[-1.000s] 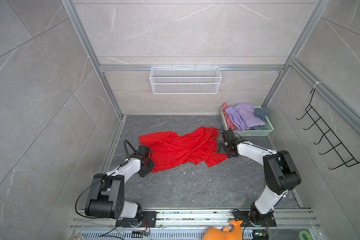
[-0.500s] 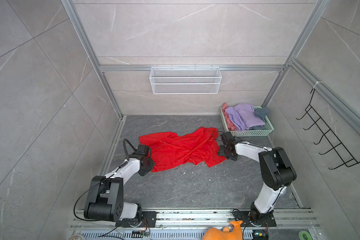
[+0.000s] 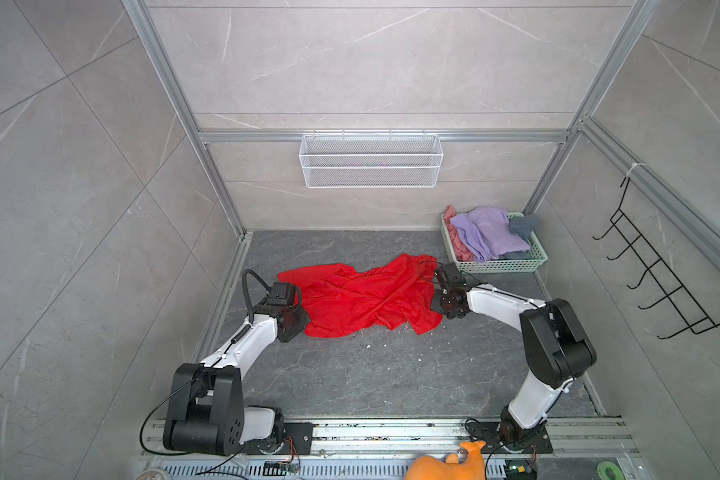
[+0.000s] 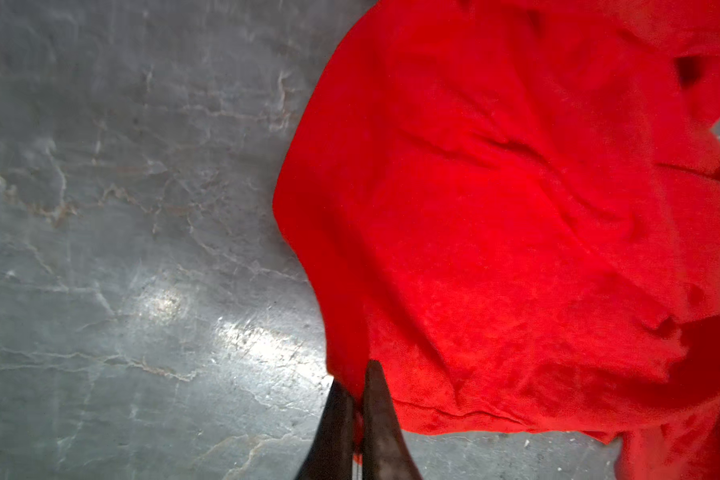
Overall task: Fold and stack the t-shirts
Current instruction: 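Lift the red t-shirt up with both grippers, stretching it between them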
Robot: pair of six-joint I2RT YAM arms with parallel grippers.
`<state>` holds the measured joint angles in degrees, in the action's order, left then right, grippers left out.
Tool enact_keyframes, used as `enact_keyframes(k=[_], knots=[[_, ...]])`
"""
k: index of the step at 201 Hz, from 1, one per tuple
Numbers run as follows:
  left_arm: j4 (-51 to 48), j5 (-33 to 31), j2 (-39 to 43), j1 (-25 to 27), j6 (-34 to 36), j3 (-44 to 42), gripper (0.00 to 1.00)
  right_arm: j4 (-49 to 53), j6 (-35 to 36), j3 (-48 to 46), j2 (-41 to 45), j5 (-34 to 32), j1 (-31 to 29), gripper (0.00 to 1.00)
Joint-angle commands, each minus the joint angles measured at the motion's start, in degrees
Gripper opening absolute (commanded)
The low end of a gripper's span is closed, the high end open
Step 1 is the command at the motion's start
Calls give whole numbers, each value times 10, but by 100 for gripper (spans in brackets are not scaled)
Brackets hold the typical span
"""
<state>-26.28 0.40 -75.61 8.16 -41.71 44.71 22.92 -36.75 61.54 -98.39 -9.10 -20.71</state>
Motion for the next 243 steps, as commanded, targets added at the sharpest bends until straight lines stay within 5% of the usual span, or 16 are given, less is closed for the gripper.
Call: enact_keyframes(k=[1, 54, 104, 166, 243], knots=[[-27, 4, 55, 1, 39, 52, 0, 22, 36, 64, 122, -50, -1, 0], [-121, 7, 198, 0, 132, 197, 0, 50, 167, 219, 335, -102, -2, 0], [-225, -51, 271, 1, 212, 368, 0, 93, 280, 434, 377, -51, -2, 0], [-125, -44, 248, 0, 213, 384, 0, 68, 310, 550, 272, -20, -2, 0], [8, -104, 1, -5, 232, 433, 0, 28, 291, 706, 7, 2, -1, 0]])
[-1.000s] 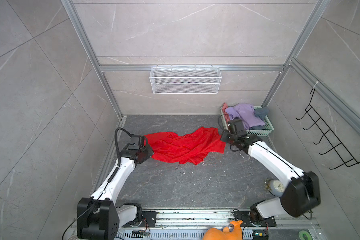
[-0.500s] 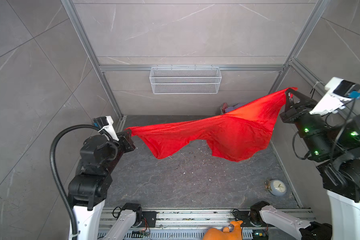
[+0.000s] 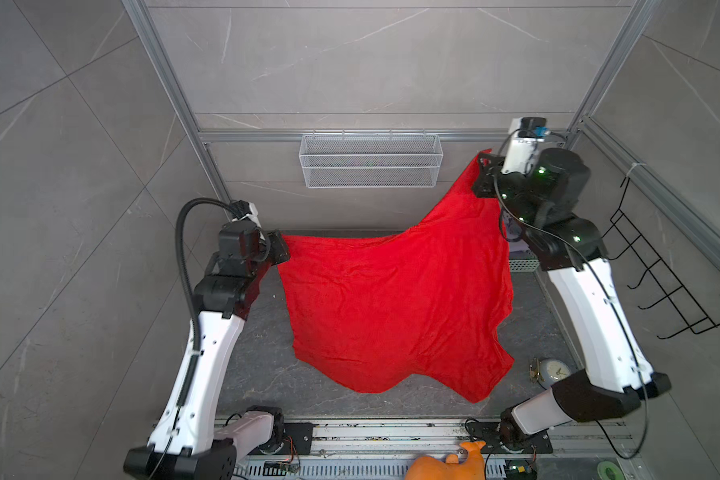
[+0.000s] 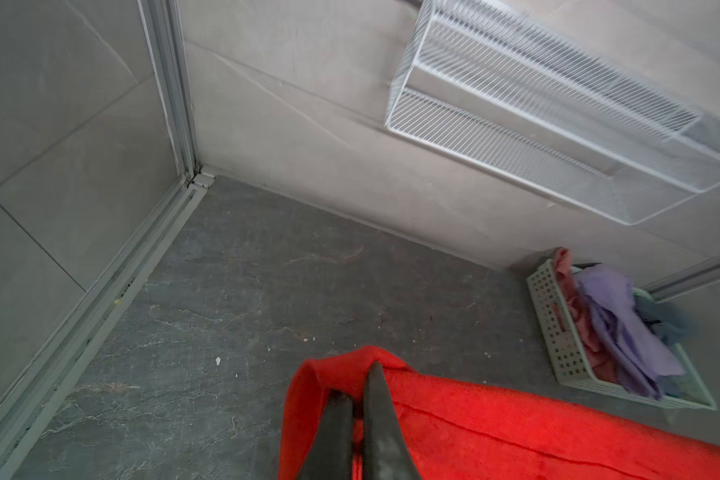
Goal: Fold and stack the t-shirts
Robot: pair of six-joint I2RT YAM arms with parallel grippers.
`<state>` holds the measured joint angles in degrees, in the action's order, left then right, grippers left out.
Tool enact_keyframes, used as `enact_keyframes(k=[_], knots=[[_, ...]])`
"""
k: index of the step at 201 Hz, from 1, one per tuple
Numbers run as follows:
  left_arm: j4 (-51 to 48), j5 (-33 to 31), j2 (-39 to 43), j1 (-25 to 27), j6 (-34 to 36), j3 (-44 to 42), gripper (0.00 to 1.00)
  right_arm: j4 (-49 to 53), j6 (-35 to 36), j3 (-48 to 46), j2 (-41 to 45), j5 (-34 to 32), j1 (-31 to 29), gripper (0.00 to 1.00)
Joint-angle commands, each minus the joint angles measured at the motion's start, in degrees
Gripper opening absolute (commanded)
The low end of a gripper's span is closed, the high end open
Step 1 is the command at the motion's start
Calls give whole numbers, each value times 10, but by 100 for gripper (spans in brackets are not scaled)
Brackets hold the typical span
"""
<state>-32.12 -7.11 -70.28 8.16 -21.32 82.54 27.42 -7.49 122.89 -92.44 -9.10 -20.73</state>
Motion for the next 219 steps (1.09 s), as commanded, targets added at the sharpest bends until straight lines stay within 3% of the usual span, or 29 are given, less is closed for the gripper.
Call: enact_keyframes(k=[1, 43, 64, 79, 101, 155, 193, 219], knots=[[67, -28, -55, -5, 29, 58, 0, -16, -1, 97, -57, 1, 0, 0], [64, -8, -149, -26, 45, 211, 0, 83, 21, 427, -216, -1, 0, 0], [64, -17, -130, -27, 65, 239, 0, 93, 31, 457, -199, -9, 1, 0], [59, -24, -100, -27, 78, 228, 0, 63, 33, 354, -128, -9, 1, 0], [58, -54, -41, -27, 86, 164, 0, -27, 29, 85, 27, -17, 1, 0], [0, -103, 75, -27, 27, -83, 0, 13, -114, -384, 275, -72, 0, 0], [-116, -126, 123, -27, -109, -263, 0, 112, -286, -630, 359, -36, -6, 0], [-135, -119, 152, -27, -144, -330, 0, 119, -311, -688, 383, -36, -8, 0]])
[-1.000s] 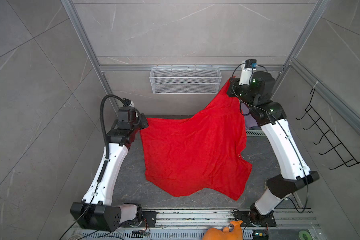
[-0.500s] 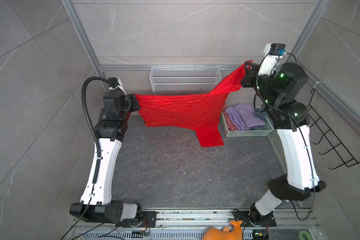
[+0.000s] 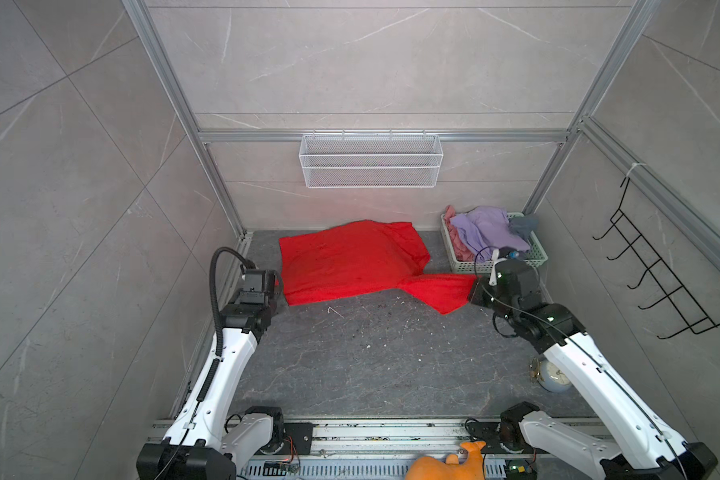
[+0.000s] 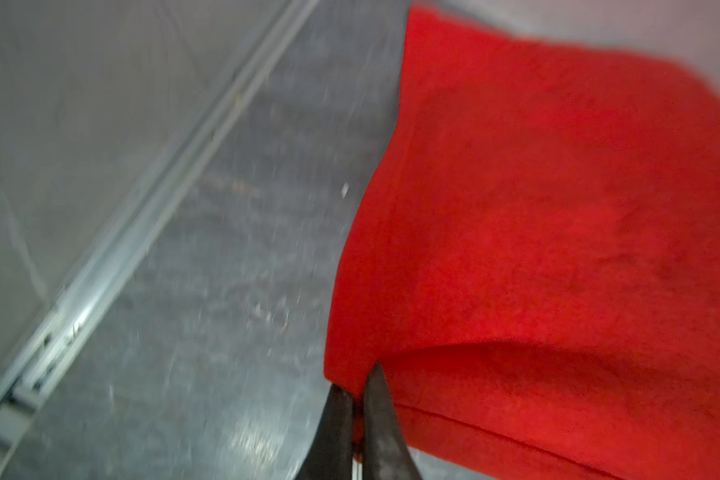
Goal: Fold and stack the t-shirts
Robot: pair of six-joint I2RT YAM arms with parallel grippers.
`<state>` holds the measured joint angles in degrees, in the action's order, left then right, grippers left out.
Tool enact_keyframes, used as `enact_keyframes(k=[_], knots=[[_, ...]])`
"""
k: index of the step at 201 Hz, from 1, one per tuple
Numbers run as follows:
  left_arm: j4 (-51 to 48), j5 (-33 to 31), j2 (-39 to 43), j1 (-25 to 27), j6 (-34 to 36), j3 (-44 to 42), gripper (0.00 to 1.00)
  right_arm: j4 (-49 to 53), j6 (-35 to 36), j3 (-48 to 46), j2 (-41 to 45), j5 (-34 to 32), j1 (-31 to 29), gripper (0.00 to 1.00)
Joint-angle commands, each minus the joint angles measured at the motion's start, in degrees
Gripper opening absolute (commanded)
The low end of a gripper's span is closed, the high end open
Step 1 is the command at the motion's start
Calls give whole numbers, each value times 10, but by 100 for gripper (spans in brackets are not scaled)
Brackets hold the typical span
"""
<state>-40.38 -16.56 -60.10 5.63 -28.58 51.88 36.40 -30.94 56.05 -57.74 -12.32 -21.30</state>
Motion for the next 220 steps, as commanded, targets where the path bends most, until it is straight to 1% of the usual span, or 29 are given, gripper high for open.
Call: enact_keyframes(k=[1, 22, 40, 52, 66, 95, 118, 132, 144, 154, 167, 179, 189, 200, 220], knots=[[-53, -24, 51, -2, -70, -24, 0, 30, -76, -18, 35, -4, -2, 0], [-59, -25, 45, -2, -56, -4, 0, 34, -39, 36, 10, -8, -2, 0], [-54, -29, 42, -2, -45, 32, 0, -2, 0, 84, -8, -1, -3, 0], [-36, -20, 47, -2, -31, 59, 0, -31, 37, 135, -22, 6, -3, 0], [-17, -5, 56, -2, -14, 102, 0, -49, 89, 226, -45, 18, -3, 0], [8, 41, 80, -2, 35, 212, 0, -71, 176, 441, -101, 75, -3, 0], [25, 66, 108, -2, 72, 288, 0, -71, 211, 593, -135, 137, -2, 0], [35, 92, 119, -1, 98, 328, 0, -67, 236, 678, -152, 160, -2, 0], [41, 105, 124, -2, 110, 358, 0, -60, 262, 744, -169, 170, -2, 0], [54, 112, 127, -2, 120, 377, 0, -42, 267, 811, -191, 165, -3, 0], [62, 117, 124, -2, 129, 405, 0, -23, 276, 883, -219, 184, -2, 0], [68, 126, 118, -2, 139, 425, 0, -20, 279, 920, -235, 187, -2, 0], [70, 126, 111, -1, 144, 439, 0, -26, 283, 926, -244, 178, -2, 0], [72, 123, 101, -1, 149, 447, 0, -37, 286, 924, -250, 162, -2, 0], [84, 112, 76, -2, 152, 442, 0, -71, 291, 889, -263, 152, -3, 0]])
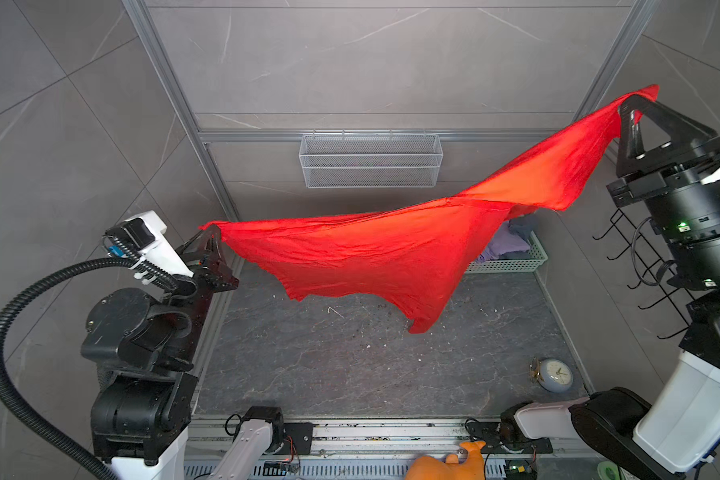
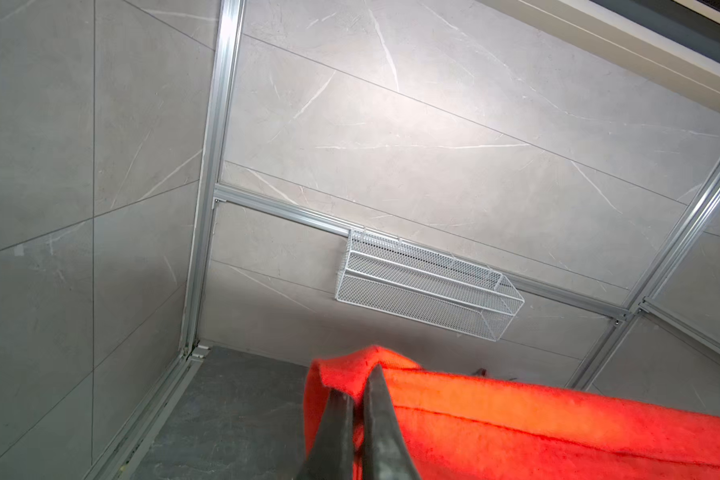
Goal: Fold and stack the t-shirts
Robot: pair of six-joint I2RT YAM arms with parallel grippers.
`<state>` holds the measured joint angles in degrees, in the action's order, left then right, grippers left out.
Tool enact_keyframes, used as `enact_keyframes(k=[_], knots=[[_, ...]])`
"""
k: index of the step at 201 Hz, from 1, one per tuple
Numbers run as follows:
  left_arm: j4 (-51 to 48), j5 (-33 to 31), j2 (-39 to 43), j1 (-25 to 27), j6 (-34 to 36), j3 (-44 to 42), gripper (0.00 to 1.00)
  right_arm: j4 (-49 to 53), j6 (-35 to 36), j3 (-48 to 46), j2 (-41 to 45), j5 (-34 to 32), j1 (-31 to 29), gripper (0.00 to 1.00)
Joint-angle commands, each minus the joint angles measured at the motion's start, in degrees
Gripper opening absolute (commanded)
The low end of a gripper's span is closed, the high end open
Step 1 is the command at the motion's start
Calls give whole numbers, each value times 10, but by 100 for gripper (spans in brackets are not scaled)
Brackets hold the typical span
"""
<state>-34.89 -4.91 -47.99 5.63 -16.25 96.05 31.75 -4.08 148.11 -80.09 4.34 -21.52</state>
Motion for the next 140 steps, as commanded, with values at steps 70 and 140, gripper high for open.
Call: enact_keyframes(k=[70, 140], knots=[[112, -57, -199, -2, 26, -54, 0, -53, 40, 5, -221, -53, 0, 0], [123, -18, -395, -38, 18, 83, 0, -37, 56, 214, -393, -132, 9, 0]])
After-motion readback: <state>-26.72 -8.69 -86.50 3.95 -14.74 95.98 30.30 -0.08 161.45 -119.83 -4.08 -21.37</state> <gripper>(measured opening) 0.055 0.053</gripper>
